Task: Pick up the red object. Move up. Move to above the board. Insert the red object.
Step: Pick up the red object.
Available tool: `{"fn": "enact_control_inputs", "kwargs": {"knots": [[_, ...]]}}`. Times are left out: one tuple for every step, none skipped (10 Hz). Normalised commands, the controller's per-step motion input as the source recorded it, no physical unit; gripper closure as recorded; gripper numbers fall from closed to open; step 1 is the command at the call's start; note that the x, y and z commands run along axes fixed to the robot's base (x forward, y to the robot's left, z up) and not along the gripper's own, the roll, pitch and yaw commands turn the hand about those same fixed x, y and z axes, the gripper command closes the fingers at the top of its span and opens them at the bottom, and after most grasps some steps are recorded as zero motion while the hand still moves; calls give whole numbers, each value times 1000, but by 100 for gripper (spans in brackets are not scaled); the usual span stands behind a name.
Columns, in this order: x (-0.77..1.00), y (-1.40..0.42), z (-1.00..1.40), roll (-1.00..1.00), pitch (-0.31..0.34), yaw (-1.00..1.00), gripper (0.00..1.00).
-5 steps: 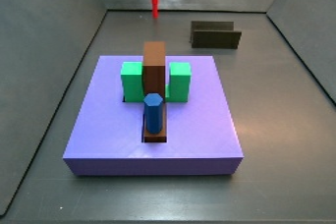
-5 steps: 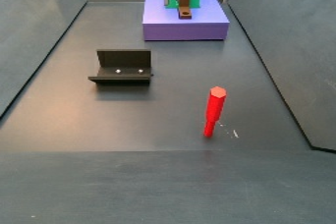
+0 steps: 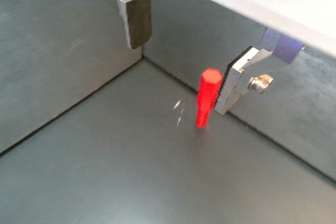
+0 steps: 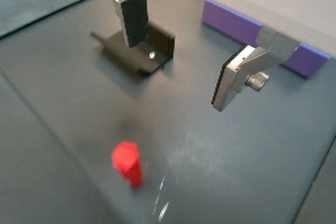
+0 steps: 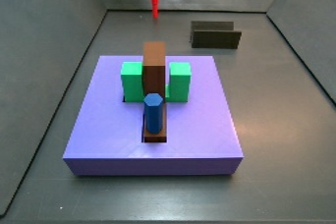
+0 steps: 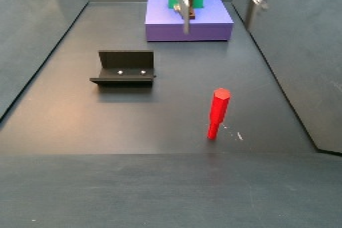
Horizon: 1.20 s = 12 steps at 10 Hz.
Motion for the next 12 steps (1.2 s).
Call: {"fn": "enact_control_inputs", "kwargs": {"knots": [[-154,394,-646,4,-119,-26,0],[-149,411,-569,0,-110,-29,0],[-120,326,-411,-47,-100,-51,0],[0,249,-129,-116,-21,-23,0],[251,271,49,-226,11,0,0],[269,269,9,-243,0,0,0],[263,297,0,-244,0,-26,0],[240,314,-43,-244,0,-29,0],[166,306,-149,-226,-20,0,0],[66,123,-303,-173,-71,0,0],[0,131,-354,-131,-90,-6,0],[0,109,-311,-126,-79,-40,0]]}}
